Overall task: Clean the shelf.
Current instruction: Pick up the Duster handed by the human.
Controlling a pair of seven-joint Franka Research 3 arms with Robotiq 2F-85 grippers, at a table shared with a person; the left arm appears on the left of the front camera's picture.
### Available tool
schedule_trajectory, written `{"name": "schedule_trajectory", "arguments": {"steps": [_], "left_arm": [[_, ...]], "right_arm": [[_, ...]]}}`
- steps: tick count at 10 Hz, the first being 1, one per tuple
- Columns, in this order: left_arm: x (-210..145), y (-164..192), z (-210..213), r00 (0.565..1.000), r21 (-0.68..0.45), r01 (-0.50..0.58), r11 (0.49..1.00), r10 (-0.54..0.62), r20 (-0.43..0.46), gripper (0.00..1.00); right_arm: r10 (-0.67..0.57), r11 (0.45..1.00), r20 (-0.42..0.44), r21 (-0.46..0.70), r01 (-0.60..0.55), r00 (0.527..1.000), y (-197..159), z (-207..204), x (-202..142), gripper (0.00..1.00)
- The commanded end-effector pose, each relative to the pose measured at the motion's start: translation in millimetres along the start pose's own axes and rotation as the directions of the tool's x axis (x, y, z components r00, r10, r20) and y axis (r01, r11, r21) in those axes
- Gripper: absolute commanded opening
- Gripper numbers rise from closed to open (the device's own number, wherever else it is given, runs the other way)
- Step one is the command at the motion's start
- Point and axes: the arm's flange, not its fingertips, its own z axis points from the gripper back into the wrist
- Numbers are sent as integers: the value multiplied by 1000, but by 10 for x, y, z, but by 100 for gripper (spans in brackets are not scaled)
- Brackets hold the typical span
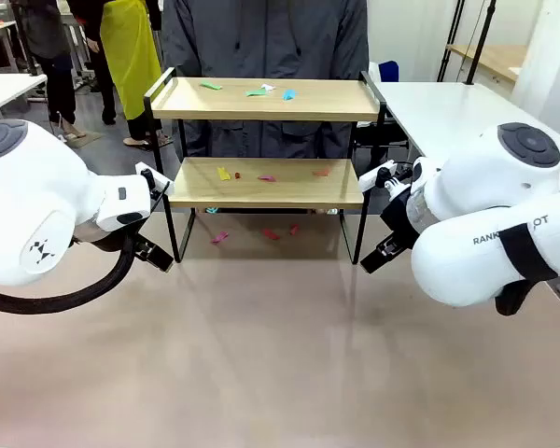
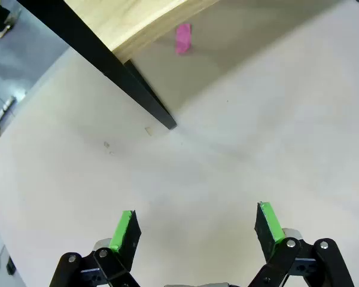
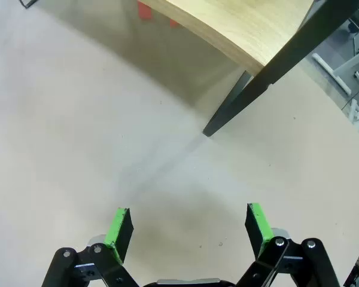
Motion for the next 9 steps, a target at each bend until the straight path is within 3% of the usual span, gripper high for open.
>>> {"name": "schedule_trajectory", "arguments": {"steps": [1, 9], "left_arm": [[1, 0, 1, 1000, 0, 0, 1000, 0, 0, 100], [1, 0, 1, 1000, 0, 0, 1000, 0, 0, 100]], "right_arm": [[0, 1000, 0, 0, 0, 1000, 0, 0, 0, 100], [0, 1000, 0, 0, 0, 1000, 0, 0, 0, 100]]}}
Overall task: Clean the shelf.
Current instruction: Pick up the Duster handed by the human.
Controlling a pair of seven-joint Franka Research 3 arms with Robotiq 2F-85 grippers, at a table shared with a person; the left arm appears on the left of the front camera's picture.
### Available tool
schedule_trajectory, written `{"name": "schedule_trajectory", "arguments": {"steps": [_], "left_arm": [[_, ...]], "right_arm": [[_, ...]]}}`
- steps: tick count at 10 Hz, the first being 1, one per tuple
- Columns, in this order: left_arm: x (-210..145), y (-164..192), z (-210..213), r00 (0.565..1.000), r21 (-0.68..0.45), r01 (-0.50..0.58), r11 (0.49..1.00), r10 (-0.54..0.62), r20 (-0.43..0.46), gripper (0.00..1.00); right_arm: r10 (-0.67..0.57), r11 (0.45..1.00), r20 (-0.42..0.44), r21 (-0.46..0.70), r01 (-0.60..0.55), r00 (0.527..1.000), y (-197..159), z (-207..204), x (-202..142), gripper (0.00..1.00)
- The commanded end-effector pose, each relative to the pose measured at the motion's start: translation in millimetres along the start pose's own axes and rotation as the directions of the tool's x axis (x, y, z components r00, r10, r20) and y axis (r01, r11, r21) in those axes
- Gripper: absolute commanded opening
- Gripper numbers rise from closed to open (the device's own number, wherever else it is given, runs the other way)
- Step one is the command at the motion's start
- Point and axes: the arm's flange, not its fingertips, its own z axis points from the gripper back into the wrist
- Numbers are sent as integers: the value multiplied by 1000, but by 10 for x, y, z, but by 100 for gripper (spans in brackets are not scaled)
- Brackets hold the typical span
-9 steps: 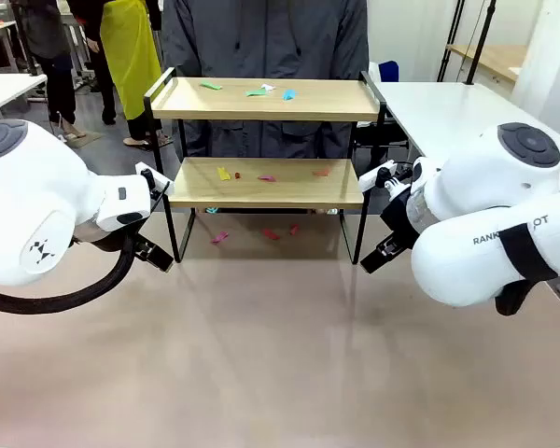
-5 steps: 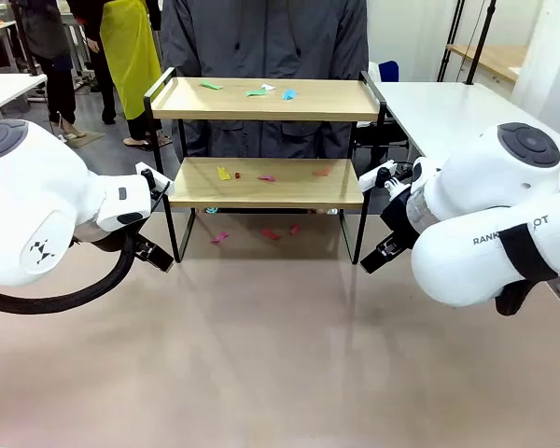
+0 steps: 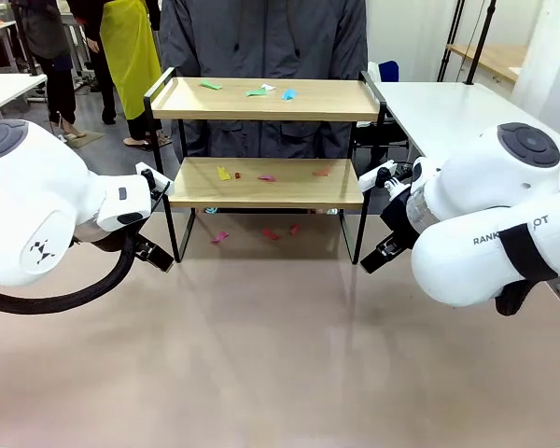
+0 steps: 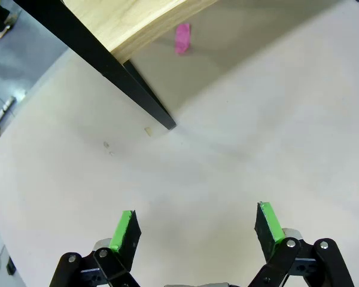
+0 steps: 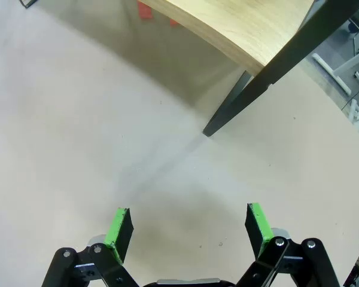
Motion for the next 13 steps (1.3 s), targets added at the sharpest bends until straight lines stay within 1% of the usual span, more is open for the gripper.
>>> {"name": "schedule_trajectory", "arguments": {"steps": [1, 2, 3, 4, 6, 7, 8, 9, 10, 11, 12, 13], "left_arm": [[0, 0, 0, 1000, 0, 0, 1000, 0, 0, 100], [155, 31, 268, 999, -71, -14, 997, 17, 47, 100], [253, 101, 473, 999, -101, 4, 995, 2, 53, 100], [314, 199, 659, 999, -148, 41, 988, -36, 35, 100], [314, 473, 925, 989, -240, 146, 960, -140, 39, 100], [270, 684, 1027, 973, -328, 224, 918, -188, 138, 100], [192, 945, 1052, 941, -378, 321, 868, -248, 230, 100], [102, 1172, 1009, 920, -395, 384, 835, -309, 241, 100], [17, 1383, 939, 880, -403, 469, 786, -378, 287, 100], [-32, 1551, 850, 833, -386, 542, 746, -415, 367, 100], [-69, 1672, 726, 793, -371, 592, 715, -437, 425, 100], [-99, 1756, 617, 758, -361, 630, 687, -445, 477, 100]], "right_arm": [[0, 1000, 0, 0, 0, 1000, 0, 0, 0, 100], [-10, 1000, 56, 15, 9, 998, -88, 292, 215, 100], [-16, 999, 85, 35, 13, 996, -179, 524, 339, 100], [-23, 997, 111, 70, 15, 994, -296, 723, 405, 100], [-39, 991, 162, 131, 18, 986, -588, 986, 401, 100], [-32, 984, 184, 180, -2, 982, -791, 1092, 352, 100], [7, 980, 209, 193, -48, 978, -1068, 1181, 258, 100], [22, 968, 235, 237, -79, 972, -1336, 1204, 167, 100], [31, 953, 248, 285, -103, 968, -1613, 1160, 84, 100], [37, 935, 255, 332, -123, 966, -1861, 1052, 13, 100], [43, 917, 295, 369, -155, 955, -2079, 873, -53, 100], [54, 881, 366, 420, -217, 929, -2223, 725, -106, 100]]}}
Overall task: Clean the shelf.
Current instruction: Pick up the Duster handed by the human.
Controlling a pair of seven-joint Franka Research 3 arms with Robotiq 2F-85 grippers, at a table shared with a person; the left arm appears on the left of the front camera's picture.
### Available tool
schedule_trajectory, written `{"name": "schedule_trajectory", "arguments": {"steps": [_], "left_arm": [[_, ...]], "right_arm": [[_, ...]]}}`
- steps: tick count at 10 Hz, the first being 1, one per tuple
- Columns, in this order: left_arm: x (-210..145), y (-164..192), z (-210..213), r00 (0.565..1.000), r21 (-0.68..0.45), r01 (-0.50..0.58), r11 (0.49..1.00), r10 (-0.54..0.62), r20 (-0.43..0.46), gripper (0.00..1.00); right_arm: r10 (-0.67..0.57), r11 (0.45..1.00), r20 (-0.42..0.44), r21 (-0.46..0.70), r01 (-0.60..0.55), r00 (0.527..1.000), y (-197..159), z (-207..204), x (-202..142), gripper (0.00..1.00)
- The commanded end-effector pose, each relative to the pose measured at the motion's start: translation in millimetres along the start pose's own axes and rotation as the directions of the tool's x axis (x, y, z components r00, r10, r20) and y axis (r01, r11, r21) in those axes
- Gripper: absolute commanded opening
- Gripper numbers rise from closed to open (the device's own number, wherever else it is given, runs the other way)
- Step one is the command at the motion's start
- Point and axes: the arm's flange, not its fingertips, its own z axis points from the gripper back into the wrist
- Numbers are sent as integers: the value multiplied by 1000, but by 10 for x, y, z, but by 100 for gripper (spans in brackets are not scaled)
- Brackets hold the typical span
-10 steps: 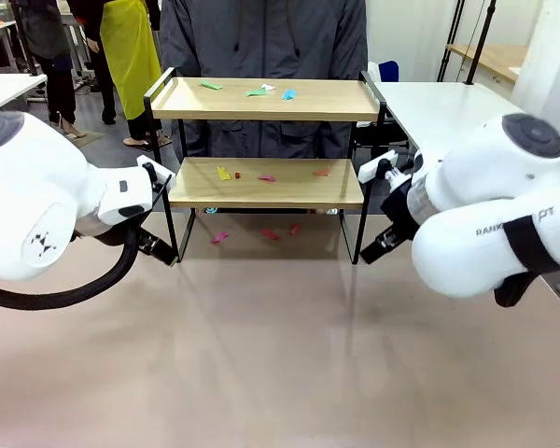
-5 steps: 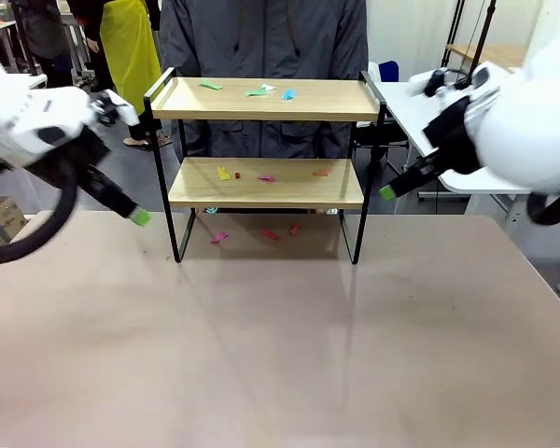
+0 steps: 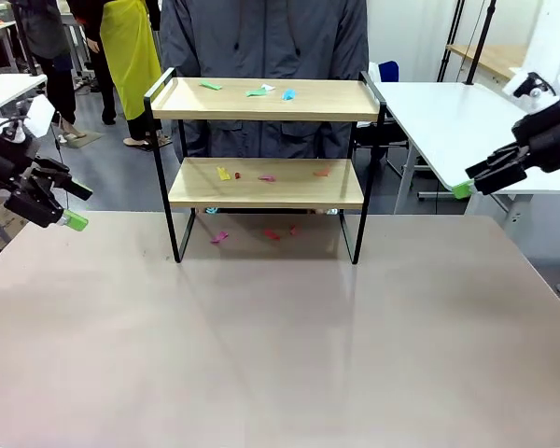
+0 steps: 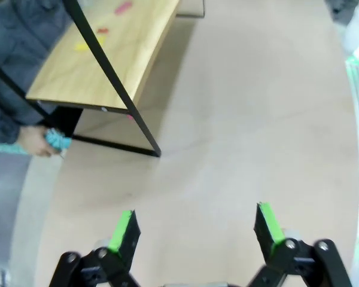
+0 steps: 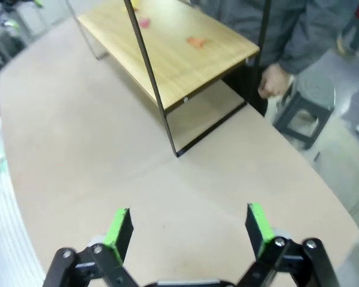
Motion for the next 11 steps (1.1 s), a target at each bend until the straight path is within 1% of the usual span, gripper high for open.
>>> {"name": "schedule_trajectory", "arguments": {"steps": [1, 2, 3, 7, 8, 9, 10, 11], "left_arm": [[-160, 260, -162, 994, -44, 59, 997, -55, 92, 100], [-153, 329, -147, 993, 3, -16, 1000, 16, 120, 100], [-96, 87, -67, 998, -9, 38, 999, -38, 41, 100], [-96, 87, -67, 998, -9, 38, 999, -38, 41, 100], [-101, 147, -94, 999, -6, 37, 999, -36, 30, 100], [-282, 369, -79, 984, 38, -17, 999, 10, 176, 100], [-461, 471, -65, 966, -7, -4, 1000, 6, 260, 100], [-607, 541, -52, 947, -8, -5, 1000, 7, 322, 100]], "right_arm": [[106, 992, 87, 58, -111, 991, -412, -319, -64, 100], [82, 995, 85, 49, -86, 993, -412, -317, -60, 100], [47, 999, 42, 25, -48, 998, -147, -62, -75, 100], [47, 999, 42, 25, -48, 998, -147, -62, -75, 100], [59, 998, 23, 24, -59, 998, -184, -104, -99, 100], [41, 997, 125, 57, -49, 991, -457, -81, -234, 100], [44, 994, 211, 92, -65, 976, -691, -74, -375, 100], [67, 991, 287, 93, -98, 956, -868, -94, -491, 100]]}}
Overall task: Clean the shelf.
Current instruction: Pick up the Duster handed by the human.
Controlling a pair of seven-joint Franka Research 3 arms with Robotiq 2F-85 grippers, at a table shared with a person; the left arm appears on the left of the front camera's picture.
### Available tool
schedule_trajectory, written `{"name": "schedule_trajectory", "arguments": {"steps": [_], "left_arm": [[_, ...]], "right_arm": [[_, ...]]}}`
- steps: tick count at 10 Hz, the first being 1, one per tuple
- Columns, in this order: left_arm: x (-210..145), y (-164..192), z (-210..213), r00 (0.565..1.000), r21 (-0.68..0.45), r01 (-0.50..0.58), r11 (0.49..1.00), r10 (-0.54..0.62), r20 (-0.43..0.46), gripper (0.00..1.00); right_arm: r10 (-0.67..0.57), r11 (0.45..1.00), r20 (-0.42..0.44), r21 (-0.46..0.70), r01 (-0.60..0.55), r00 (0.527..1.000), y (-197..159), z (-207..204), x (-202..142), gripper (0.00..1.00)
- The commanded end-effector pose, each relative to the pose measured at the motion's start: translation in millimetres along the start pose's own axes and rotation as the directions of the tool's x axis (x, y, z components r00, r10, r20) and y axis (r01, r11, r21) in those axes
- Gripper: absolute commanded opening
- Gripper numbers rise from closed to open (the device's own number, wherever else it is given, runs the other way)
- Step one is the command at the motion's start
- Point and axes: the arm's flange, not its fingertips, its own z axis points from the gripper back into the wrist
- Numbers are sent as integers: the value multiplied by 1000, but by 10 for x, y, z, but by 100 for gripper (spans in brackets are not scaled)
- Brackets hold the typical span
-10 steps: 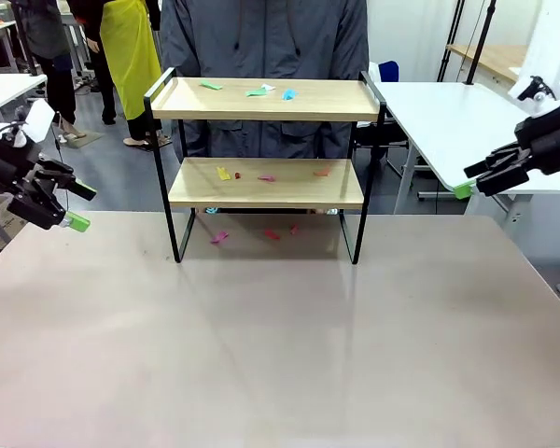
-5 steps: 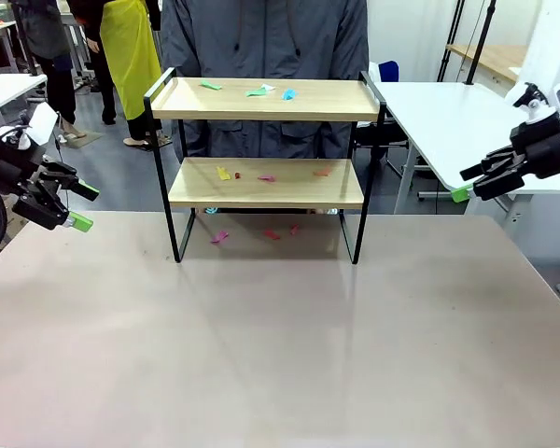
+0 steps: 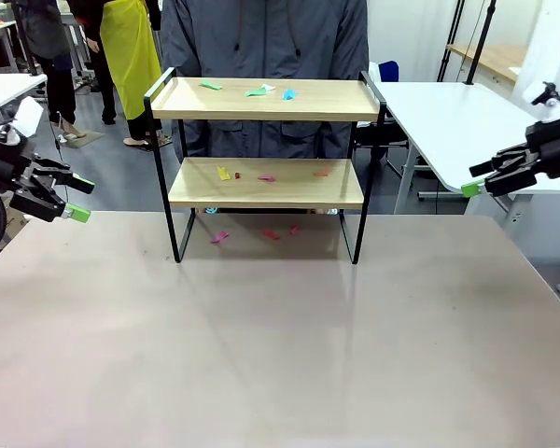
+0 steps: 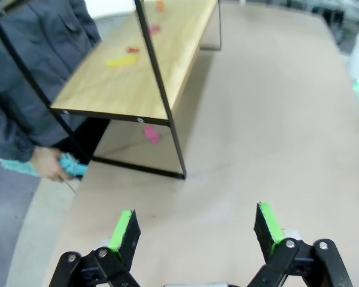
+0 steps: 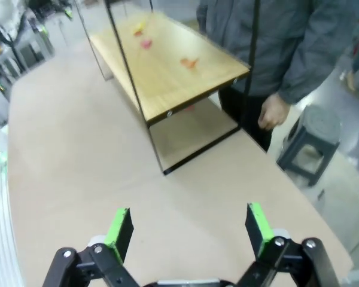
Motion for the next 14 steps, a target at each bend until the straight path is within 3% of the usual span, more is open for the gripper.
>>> {"name": "schedule_trajectory", "arguments": {"steps": [1, 3, 5, 9, 14], "left_arm": [[-303, 301, 35, 980, -29, 37, 999, -30, 198, 100], [-570, 560, 38, 944, -16, 61, 998, -53, 325, 100], [-755, 734, 37, 913, -16, 77, 997, -63, 403, 100], [-950, 892, -17, 867, -14, 123, 992, -101, 488, 100], [-968, 863, 21, 817, 28, 147, 989, -137, 560, 100]], "right_arm": [[57, 996, 168, 61, -68, 984, -458, -73, -276, 100], [102, 990, 242, 66, -121, 965, -647, -177, -418, 100], [64, 986, 297, 130, -107, 953, -961, -278, -547, 100], [68, 986, 386, 113, -120, 920, -1206, -322, -764, 100], [71, 987, 425, 98, -123, 902, -1280, -337, -813, 100]]}}
